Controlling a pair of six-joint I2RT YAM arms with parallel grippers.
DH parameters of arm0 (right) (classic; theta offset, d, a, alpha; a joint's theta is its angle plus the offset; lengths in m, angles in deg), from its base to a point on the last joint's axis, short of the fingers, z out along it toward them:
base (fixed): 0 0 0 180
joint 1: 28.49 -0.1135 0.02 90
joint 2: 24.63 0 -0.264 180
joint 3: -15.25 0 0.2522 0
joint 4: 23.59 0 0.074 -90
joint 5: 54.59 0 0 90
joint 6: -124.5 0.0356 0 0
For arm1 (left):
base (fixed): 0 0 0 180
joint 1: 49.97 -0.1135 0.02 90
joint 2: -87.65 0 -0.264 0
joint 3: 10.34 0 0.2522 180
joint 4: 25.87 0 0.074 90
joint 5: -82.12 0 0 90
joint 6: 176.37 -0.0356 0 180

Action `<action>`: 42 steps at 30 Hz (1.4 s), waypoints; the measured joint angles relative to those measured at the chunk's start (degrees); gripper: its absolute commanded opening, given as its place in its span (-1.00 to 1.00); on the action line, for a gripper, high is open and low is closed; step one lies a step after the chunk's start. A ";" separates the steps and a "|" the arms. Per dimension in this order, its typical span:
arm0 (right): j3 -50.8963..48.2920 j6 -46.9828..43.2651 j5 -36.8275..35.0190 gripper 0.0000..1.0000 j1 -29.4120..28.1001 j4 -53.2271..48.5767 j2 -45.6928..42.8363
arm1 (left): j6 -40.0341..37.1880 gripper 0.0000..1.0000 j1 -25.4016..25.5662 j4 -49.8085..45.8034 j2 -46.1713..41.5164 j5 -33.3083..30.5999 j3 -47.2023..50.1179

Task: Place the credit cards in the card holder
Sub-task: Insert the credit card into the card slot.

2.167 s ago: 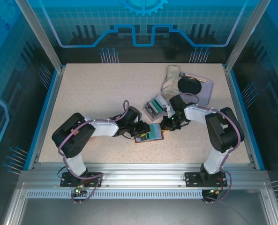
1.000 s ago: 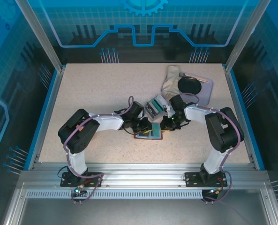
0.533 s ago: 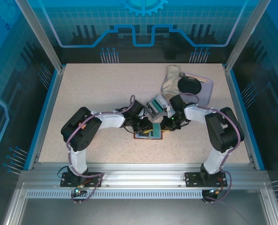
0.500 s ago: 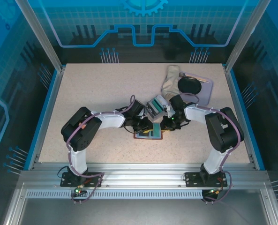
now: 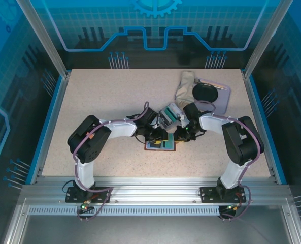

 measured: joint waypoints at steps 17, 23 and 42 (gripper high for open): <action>0.48 0.57 -5.25 -0.27 -0.22 -3.04 -4.72 | -0.87 -0.12 -0.07 -6.03 -8.70 -4.02 0.68; 2.69 0.20 -9.20 -0.04 0.02 -5.42 -10.05 | -1.07 -0.02 -0.13 -9.68 -9.16 -10.12 0.66; 36.72 -4.76 -3.50 0.31 8.13 -10.84 15.37 | 6.75 0.22 -10.99 -8.46 -3.13 -8.07 -8.96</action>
